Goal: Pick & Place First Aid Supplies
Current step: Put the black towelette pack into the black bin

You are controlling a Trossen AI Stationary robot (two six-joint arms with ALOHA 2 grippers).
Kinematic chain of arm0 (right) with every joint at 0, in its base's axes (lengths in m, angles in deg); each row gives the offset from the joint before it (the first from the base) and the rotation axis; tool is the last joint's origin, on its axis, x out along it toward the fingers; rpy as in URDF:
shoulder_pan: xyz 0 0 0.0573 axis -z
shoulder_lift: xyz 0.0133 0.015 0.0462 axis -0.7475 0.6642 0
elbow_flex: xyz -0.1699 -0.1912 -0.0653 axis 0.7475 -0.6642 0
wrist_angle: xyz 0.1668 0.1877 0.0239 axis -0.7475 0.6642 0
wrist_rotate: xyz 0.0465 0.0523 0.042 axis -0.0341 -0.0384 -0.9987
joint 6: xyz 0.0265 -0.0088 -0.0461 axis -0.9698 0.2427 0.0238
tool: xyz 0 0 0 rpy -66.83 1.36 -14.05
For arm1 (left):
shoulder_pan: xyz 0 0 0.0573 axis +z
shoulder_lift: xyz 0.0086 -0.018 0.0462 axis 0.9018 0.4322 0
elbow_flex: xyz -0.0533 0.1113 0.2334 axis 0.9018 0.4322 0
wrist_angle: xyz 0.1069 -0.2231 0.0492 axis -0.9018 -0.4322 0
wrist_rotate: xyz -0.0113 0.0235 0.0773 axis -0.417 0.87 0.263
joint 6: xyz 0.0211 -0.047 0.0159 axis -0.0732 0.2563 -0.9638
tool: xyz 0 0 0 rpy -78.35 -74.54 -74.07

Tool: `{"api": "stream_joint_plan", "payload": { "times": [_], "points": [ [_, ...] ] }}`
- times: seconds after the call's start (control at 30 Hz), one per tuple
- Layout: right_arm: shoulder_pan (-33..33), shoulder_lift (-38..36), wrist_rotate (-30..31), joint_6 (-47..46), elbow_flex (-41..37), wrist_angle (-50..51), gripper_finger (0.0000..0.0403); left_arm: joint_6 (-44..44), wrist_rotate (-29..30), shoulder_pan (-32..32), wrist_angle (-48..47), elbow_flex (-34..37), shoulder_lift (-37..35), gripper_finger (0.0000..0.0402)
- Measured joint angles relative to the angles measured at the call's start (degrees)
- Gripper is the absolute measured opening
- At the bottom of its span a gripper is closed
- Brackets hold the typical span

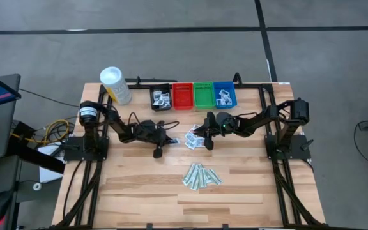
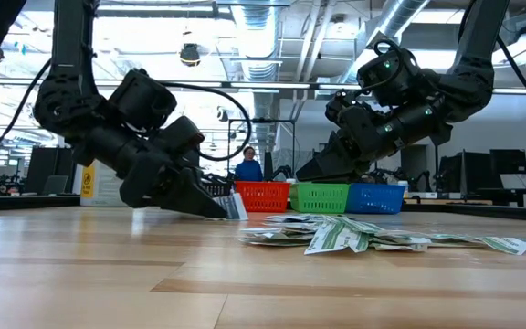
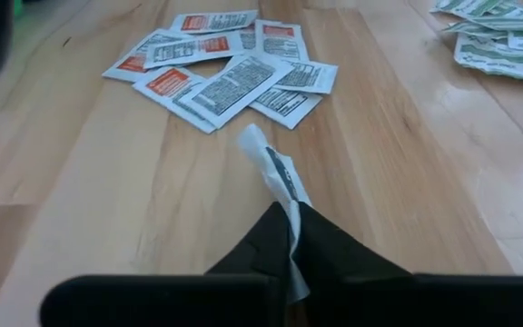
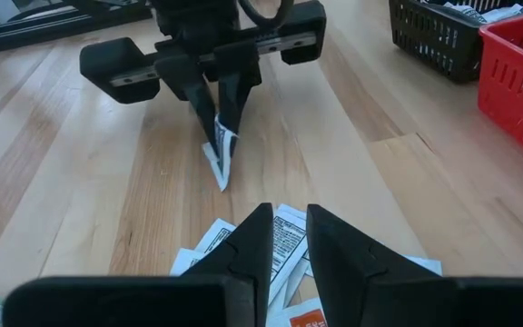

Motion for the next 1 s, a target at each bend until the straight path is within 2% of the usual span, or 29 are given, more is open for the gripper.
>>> {"api": "stream_joint_plan", "payload": {
  "times": [0.13, 0.23, 0.33, 0.5, 0.6, 0.73, 1.0],
  "points": [
    [0.0, 0.0, 0.0, 0.0, 0.0, 0.1, 0.0065, 0.1, 0.9, 0.0, -0.5, 0.2, -3.7, 0.0015],
    [0.0, 0.0, 0.0, 0.0, 0.0, 0.1, 0.0065, 0.1, 5.1, 0.0, 0.1, 0.4, -7.9, 0.0024],
    [0.0, 0.0, 0.0, 0.0, 0.0, 0.2, 0.0065, -0.1, 14.1, 0.1, 0.3, 1.3, -12.9, 0.0026],
    [0.0, 0.0, 0.0, 0.0, 0.0, 0.2, 0.0065, -5.3, 33.4, 1.9, 0.6, 3.1, -21.1, 0.0020],
    [0.0, 0.0, 0.0, 0.0, 0.0, 0.2, 0.0065, -7.4, 40.2, 4.8, 0.6, 3.9, -24.7, 0.0018],
    [0.0, 0.0, 0.0, 0.2, 0.0, 0.2, 0.0065, -5.6, 39.0, 10.6, 1.0, 3.9, -26.3, 0.0023],
    [0.0, 0.0, 0.1, 1.0, 0.0, 0.2, 0.0065, 2.6, 26.2, 20.8, 1.0, 3.9, -24.2, 0.0031]
  ]
}}
